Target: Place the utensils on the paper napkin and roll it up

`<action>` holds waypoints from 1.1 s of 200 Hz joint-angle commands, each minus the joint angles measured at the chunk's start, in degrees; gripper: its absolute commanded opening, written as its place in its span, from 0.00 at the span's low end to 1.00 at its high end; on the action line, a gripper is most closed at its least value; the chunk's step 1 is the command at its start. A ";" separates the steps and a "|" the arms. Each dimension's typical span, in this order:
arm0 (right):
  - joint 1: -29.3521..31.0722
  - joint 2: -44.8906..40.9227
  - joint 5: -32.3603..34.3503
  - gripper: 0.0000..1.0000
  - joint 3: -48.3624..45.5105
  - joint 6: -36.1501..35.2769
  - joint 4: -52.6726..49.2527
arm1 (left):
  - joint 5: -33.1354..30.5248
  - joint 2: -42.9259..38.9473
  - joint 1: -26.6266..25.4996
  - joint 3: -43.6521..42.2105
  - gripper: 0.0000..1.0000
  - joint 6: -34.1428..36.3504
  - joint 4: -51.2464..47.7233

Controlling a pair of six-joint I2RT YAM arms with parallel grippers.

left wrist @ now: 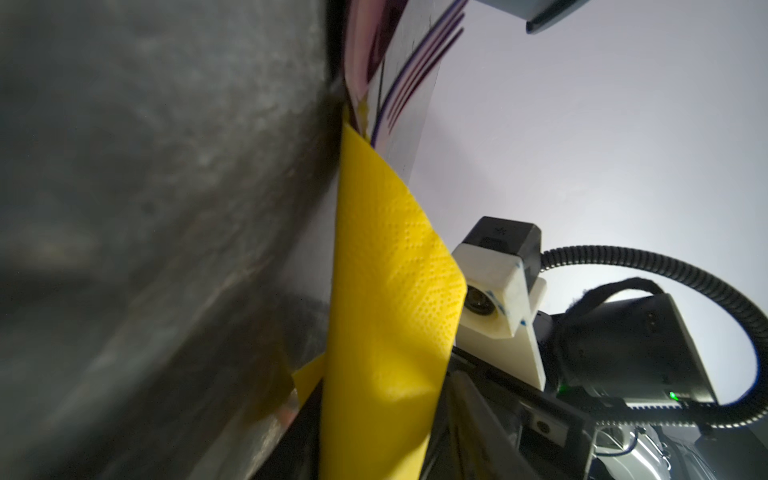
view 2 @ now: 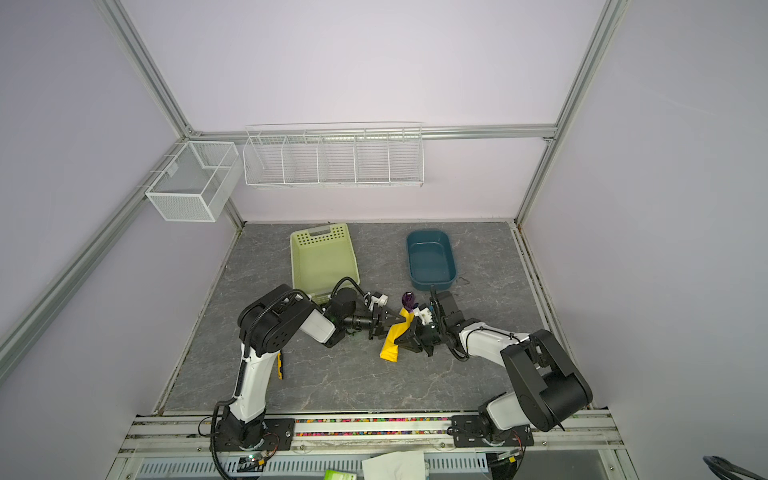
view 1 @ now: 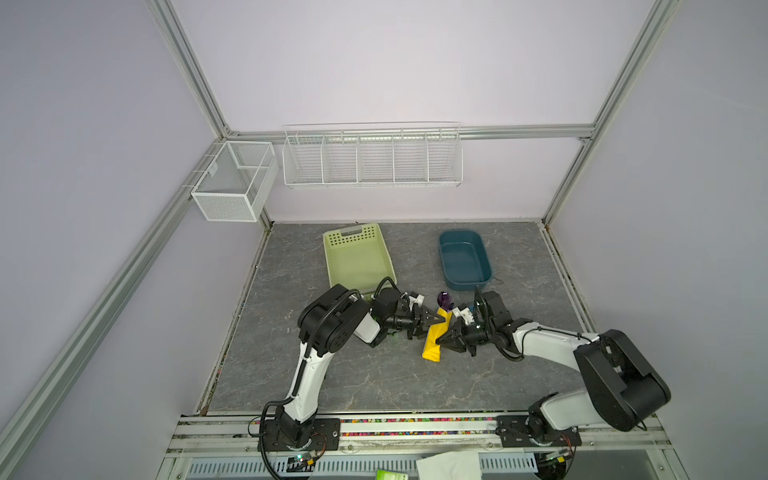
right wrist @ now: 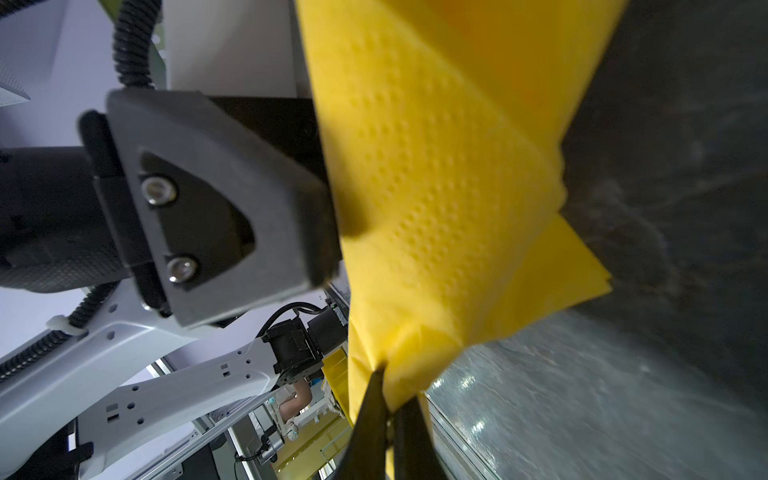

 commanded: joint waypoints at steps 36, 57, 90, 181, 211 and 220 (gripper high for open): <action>0.11 -0.54 -1.42 0.07 -0.72 -0.72 -0.93 | 3.22 0.44 1.00 2.02 0.30 -0.13 3.11; 0.09 -0.47 -1.28 0.07 -0.80 -0.87 -1.03 | 3.01 0.36 1.09 2.18 0.24 -0.28 3.47; 0.13 -0.18 -1.24 0.07 -0.88 -1.13 -1.16 | 2.37 0.24 1.29 2.01 0.15 -0.55 4.43; 0.27 0.49 -1.17 0.07 -0.23 -3.04 -2.41 | 0.18 -3.01 2.67 0.46 0.01 -0.15 7.82; 0.36 -0.15 -0.74 0.11 0.47 -3.88 -4.10 | -0.57 -5.75 3.56 0.03 0.00 2.20 6.04; 0.32 -0.67 -0.47 0.12 1.02 -4.48 -5.35 | -0.61 -6.87 3.74 -0.01 0.00 3.82 4.36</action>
